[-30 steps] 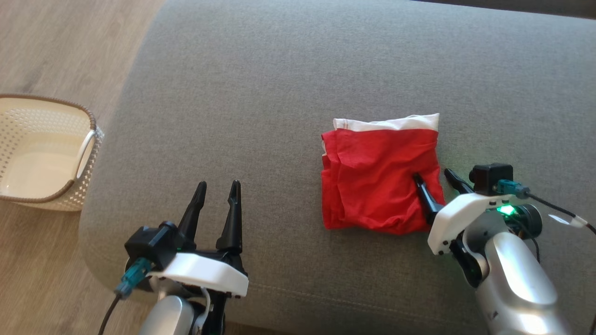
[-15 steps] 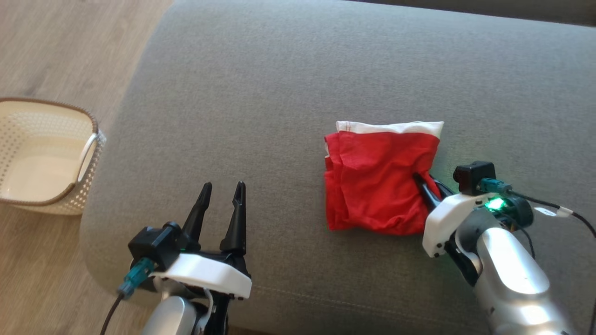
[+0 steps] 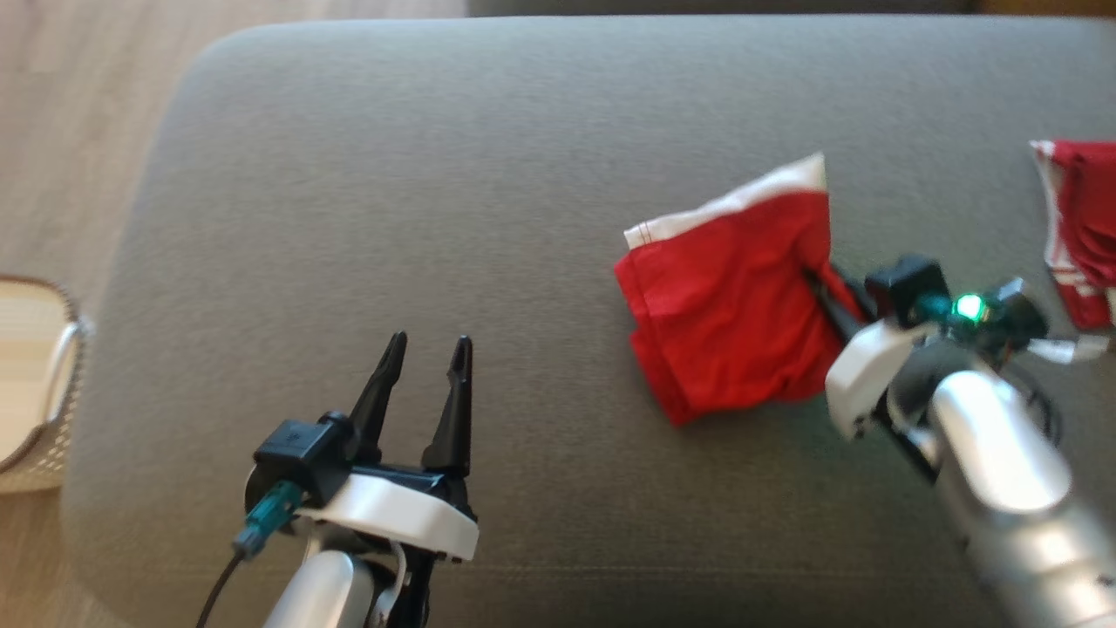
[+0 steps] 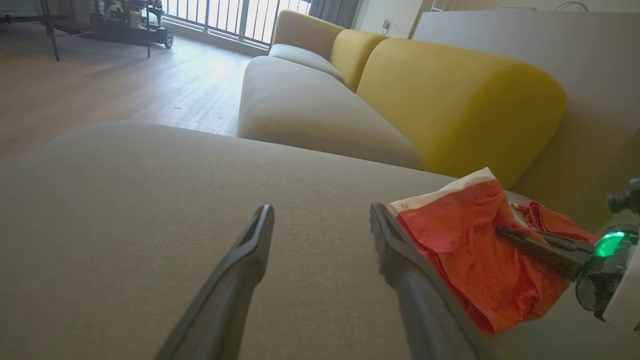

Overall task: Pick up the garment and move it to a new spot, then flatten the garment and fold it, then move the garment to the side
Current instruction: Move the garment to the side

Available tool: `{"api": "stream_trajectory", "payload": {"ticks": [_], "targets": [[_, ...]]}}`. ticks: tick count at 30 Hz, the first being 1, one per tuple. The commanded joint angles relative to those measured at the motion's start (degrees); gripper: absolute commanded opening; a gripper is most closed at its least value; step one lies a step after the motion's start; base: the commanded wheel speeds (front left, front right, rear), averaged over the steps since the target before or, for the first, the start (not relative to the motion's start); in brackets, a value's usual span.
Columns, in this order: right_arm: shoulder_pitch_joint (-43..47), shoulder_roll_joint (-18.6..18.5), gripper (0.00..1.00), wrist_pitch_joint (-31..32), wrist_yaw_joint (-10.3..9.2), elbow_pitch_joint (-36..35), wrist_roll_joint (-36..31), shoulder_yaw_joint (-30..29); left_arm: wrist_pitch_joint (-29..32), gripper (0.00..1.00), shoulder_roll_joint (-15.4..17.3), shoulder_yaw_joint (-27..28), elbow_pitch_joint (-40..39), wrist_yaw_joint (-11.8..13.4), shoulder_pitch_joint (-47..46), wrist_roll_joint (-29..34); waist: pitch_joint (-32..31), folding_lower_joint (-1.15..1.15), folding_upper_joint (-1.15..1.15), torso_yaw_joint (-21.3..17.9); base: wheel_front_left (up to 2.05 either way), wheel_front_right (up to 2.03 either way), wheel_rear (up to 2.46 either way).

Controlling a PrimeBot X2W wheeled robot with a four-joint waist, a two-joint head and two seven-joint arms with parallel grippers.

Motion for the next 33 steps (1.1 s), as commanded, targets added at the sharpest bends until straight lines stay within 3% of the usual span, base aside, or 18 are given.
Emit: {"api": "stream_trajectory", "payload": {"ticks": [1,7,15,24,33], "targets": [[-4.0,-1.8,0.00,0.6,-0.02,-2.9,-0.1,2.1,-0.5,1.00,0.1,1.3,-2.3,-0.7,-2.9,0.9,1.8,0.00,0.00,-3.6,0.00,0.00,0.00],[-12.0,-10.7,0.00,4.4,-0.02,-7.5,3.5,11.6,-0.5,1.00,0.1,-0.8,-1.6,-3.7,-8.5,5.3,7.7,0.00,0.00,-12.0,0.00,0.00,0.00],[-23.2,-19.5,0.00,5.0,-0.02,-8.2,9.0,14.6,-0.5,1.00,0.3,-1.4,-0.8,-6.9,-17.1,10.6,17.2,0.00,0.00,-20.8,0.00,0.00,0.00],[-31.6,-23.5,0.00,1.8,-0.02,-4.0,10.3,11.8,-0.5,1.00,1.0,-0.6,0.5,-8.4,-21.8,11.6,24.3,0.00,0.00,-26.9,0.00,0.00,0.00],[-32.6,-23.3,0.00,0.3,-0.02,-0.6,8.6,8.0,-0.5,1.00,1.1,0.2,0.6,-8.7,-21.8,12.3,27.1,0.00,0.00,-27.5,0.00,0.00,0.00]]}}
